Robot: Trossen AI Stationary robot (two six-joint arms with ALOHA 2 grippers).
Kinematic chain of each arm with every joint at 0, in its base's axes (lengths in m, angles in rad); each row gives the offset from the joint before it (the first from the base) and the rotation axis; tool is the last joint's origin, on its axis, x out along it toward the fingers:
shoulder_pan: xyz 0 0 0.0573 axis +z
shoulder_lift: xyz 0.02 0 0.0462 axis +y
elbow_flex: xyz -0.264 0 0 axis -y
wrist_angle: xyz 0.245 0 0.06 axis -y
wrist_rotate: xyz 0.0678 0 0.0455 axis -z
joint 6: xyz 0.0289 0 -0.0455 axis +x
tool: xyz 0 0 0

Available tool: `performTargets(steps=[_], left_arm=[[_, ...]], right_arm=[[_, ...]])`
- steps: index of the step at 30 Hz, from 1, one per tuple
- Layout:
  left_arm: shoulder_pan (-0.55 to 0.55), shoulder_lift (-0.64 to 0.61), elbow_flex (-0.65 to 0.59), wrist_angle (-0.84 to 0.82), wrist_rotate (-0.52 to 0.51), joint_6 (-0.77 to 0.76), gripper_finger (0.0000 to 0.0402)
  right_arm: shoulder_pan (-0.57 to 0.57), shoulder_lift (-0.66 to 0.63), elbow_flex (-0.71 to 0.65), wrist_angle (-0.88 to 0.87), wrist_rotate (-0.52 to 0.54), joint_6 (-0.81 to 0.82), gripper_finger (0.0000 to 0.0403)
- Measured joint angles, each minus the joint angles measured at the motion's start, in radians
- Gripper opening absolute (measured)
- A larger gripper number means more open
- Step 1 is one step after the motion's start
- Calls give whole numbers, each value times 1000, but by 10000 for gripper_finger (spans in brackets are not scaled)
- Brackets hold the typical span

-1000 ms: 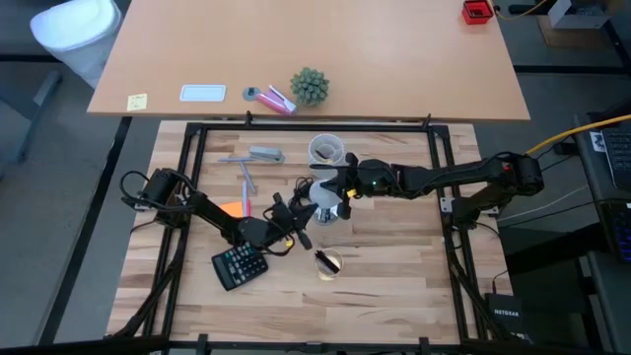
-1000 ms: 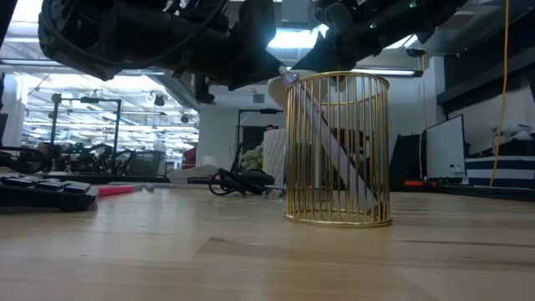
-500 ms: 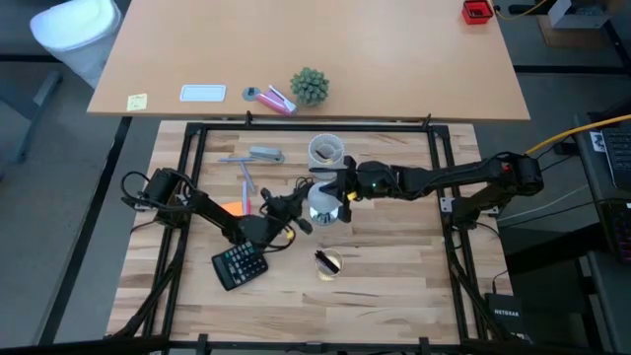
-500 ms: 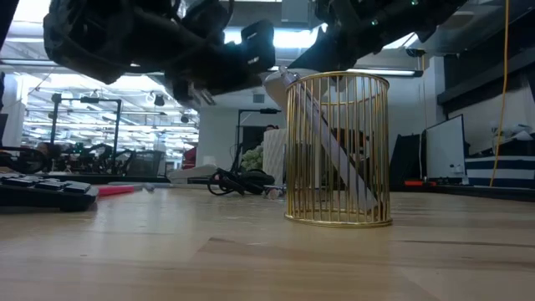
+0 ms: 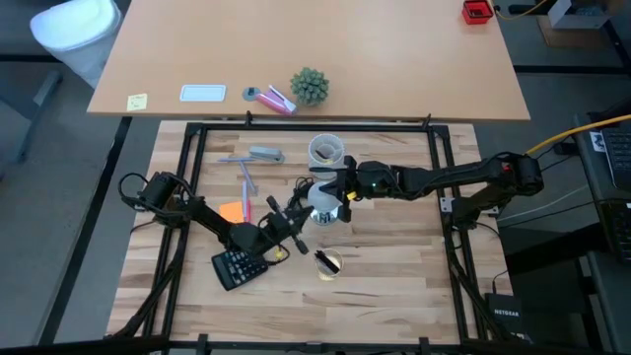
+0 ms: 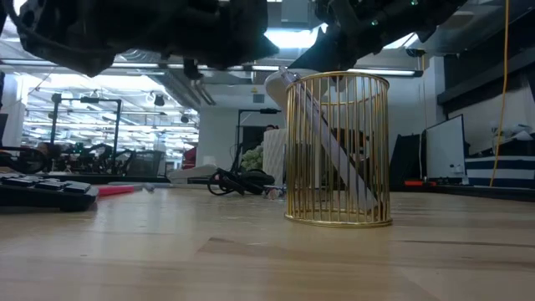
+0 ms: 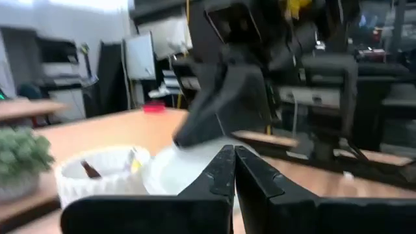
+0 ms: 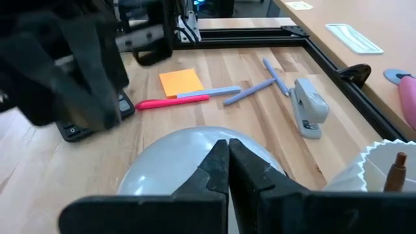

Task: Screw lightbulb
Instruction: Insert the lightbulb into the lamp

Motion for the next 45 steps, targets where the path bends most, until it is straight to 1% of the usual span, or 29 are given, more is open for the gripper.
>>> performTargets(steps=[2,5,8,13,16,20,23,27,29,36,41,43,45], left_arm=[[5,0,0,-65,35,-76,3],[16,0,0,-137,116,-175,3],[30,0,0,-182,173,-236,3],[46,0,0,-228,181,-273,3],[53,0,0,-230,147,-273,3],[50,0,0,-229,65,-252,3],[37,0,0,-230,-31,-250,3],[32,0,0,-230,-209,-227,3],[40,0,0,-228,-257,-218,3],[49,0,0,-220,-269,-198,3],[7,0,0,-187,-317,-114,3],[-11,0,0,-136,-311,-70,3],[-23,-1,0,-105,-266,-44,3]], right_arm=[[0,0,0,0,0,0,5],[0,0,0,1,1,0,5],[0,0,0,1,1,0,5],[0,0,0,2,1,0,5],[-1,0,0,2,5,0,5],[-1,0,0,2,14,0,5],[-2,0,0,2,14,0,5],[-2,0,0,2,4,0,5],[1,0,0,1,-5,0,5],[0,0,0,2,-5,0,5],[0,0,0,2,0,0,5],[0,0,0,2,0,0,5],[0,0,0,2,0,0,5]])
